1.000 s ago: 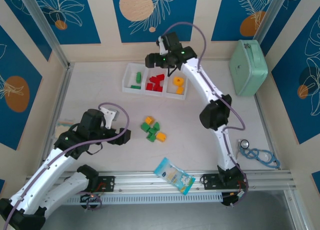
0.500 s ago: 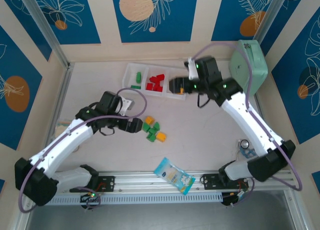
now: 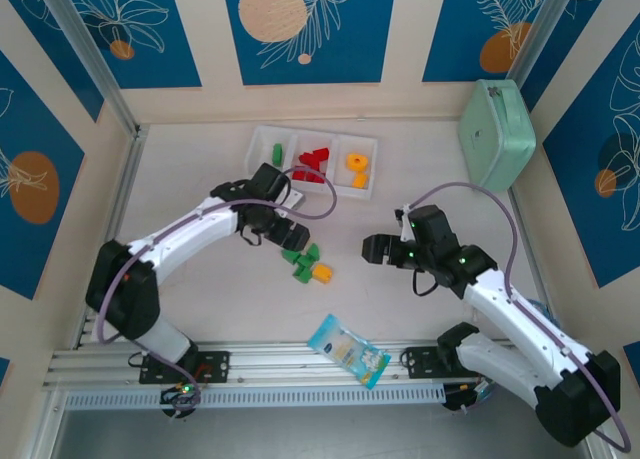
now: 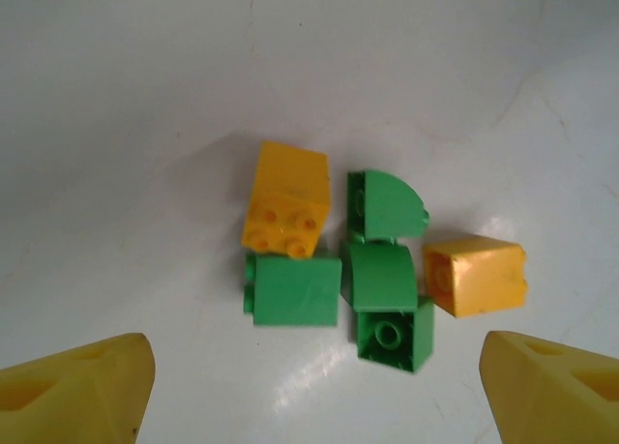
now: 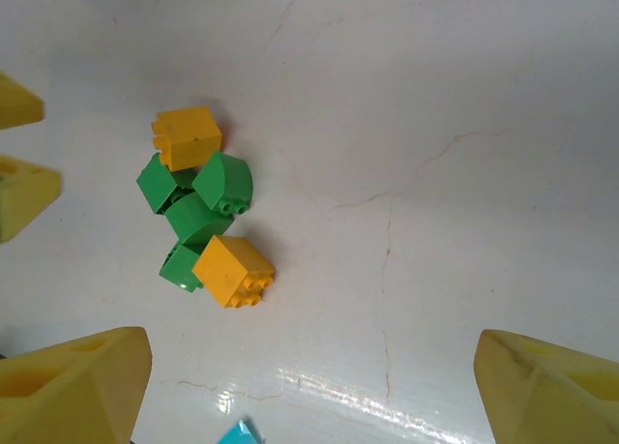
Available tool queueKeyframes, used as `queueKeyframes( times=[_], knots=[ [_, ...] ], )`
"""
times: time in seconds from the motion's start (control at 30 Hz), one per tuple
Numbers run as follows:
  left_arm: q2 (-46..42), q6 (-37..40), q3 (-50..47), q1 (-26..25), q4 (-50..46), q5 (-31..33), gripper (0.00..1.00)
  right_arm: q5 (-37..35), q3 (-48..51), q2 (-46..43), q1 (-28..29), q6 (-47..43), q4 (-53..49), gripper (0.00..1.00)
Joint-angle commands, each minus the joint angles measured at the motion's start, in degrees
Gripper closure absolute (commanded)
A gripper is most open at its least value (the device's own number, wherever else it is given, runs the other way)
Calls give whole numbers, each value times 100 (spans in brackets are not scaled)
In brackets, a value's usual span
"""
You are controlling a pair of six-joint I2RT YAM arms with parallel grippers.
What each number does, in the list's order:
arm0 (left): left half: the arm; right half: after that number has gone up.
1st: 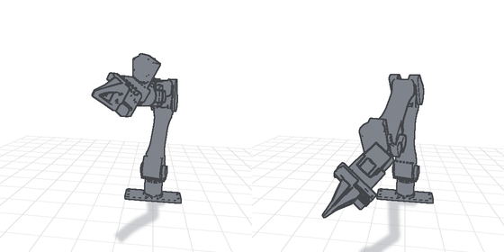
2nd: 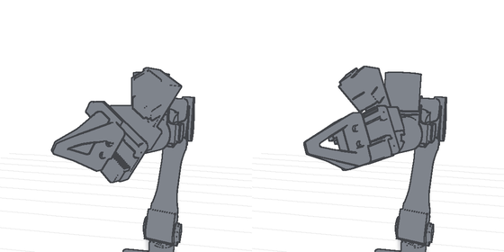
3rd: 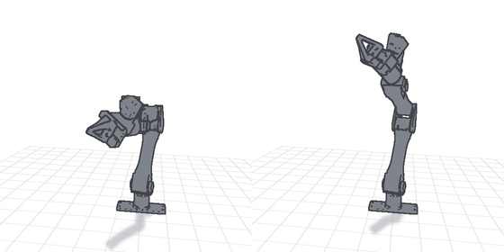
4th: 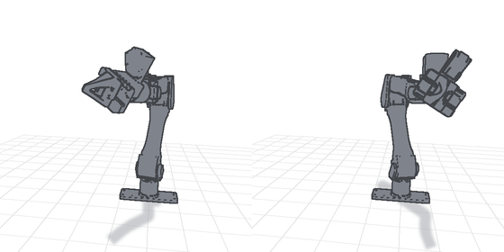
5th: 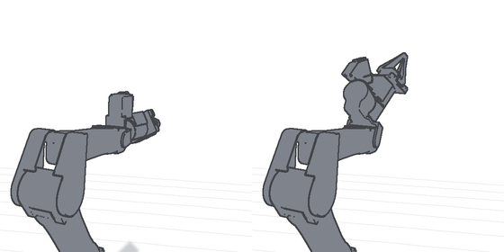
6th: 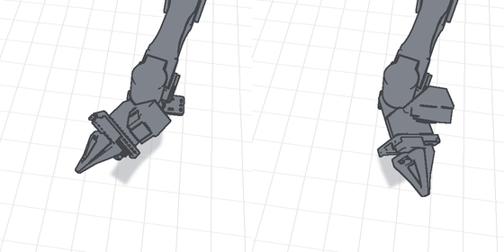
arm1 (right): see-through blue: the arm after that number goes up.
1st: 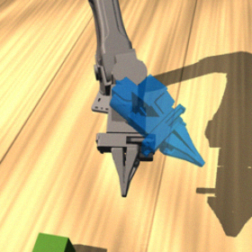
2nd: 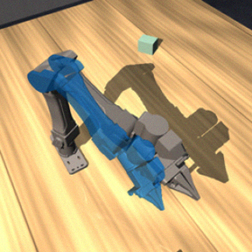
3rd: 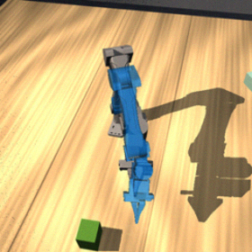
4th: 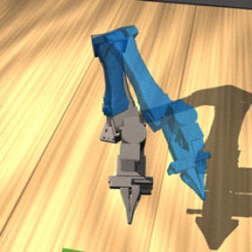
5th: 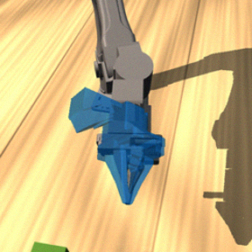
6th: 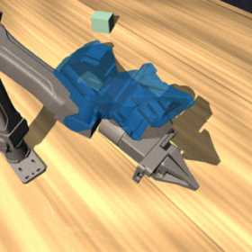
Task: Sort the legos into containers by color
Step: Pick up the lego from the center of the table.
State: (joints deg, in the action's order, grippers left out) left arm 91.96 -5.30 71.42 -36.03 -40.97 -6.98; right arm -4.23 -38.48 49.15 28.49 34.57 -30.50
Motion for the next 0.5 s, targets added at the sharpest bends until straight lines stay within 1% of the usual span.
queueKeyframes(
  times=[0.0, 0.2, 0.33, 0.47],
  knots=[
    [399, 276, 392, -26, -58, 100, 17, -75, 188, -397, -57, 229, 60, 13],
    [995, 242, 689, -28, -17, -106, 23, -342, 228, -939, -308, -3, -500, 11],
    [1205, 240, 755, -51, 26, -295, 25, -216, 561, -1253, -445, -12, -658, 10],
    [1384, 292, 858, -88, -51, -276, 27, -33, 933, -1539, -494, 111, -606, 10]
  ],
)
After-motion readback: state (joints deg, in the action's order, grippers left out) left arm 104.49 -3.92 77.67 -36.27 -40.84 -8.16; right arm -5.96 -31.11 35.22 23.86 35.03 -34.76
